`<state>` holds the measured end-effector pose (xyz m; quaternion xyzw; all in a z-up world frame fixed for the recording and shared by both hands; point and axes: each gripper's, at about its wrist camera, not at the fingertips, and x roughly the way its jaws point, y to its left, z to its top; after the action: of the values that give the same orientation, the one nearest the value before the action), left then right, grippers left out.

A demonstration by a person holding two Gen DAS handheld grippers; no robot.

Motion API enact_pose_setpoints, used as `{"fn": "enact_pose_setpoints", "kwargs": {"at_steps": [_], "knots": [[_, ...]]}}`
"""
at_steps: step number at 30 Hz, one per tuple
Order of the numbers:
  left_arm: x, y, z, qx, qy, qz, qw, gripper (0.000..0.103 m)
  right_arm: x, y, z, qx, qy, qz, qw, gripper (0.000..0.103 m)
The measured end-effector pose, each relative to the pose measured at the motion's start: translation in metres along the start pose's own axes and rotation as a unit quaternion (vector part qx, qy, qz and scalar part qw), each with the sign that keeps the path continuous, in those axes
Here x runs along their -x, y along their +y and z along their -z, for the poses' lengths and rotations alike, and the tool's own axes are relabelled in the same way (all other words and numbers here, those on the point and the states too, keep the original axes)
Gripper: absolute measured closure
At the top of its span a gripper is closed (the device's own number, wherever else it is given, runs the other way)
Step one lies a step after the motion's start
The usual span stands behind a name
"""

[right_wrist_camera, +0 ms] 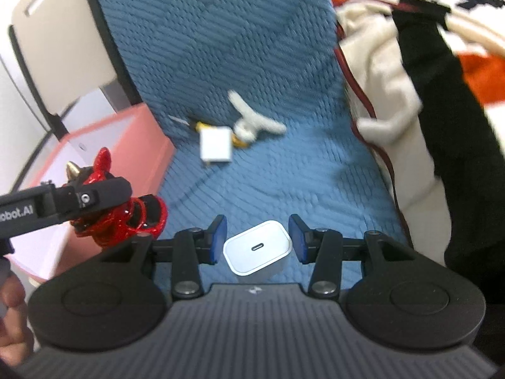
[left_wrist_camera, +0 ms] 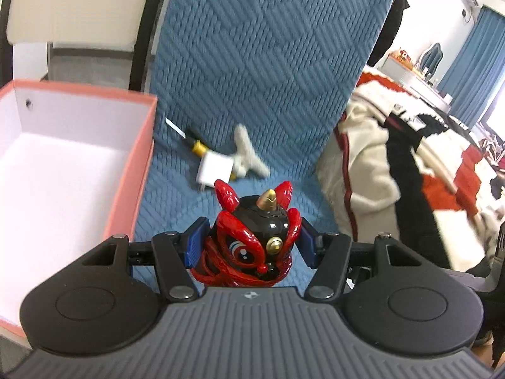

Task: Organize rigid objects
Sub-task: 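Carry the figurine into the pink box and open the left tool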

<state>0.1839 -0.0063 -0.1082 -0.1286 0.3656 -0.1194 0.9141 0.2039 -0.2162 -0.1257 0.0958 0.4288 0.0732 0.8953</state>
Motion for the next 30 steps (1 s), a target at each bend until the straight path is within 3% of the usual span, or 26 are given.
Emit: {"fn": "enact_pose_setpoints", "kwargs": {"at_steps": [10,19,24,30], "knots": [[0.055,0.010,-0.064,-0.017,-0.046,-0.005,0.9988,0.038,0.044,0.051,-0.059,0.032,-0.063,-0.030,0.997,0.057],[0.104,0.042,-0.109,-0.008,-0.083,-0.022,0.9963,0.038,0.063,0.111,-0.094,0.065,-0.096,-0.066,0.991,0.057],[0.127,0.076,-0.118,0.004,-0.095,-0.039,0.9947,0.038,0.066,0.151,-0.098,0.089,-0.102,-0.085,0.987,0.057],[0.137,0.127,-0.108,0.026,-0.089,-0.064,0.9937,0.038,0.047,0.196,-0.089,0.105,-0.080,-0.112,0.985,0.057]]}}
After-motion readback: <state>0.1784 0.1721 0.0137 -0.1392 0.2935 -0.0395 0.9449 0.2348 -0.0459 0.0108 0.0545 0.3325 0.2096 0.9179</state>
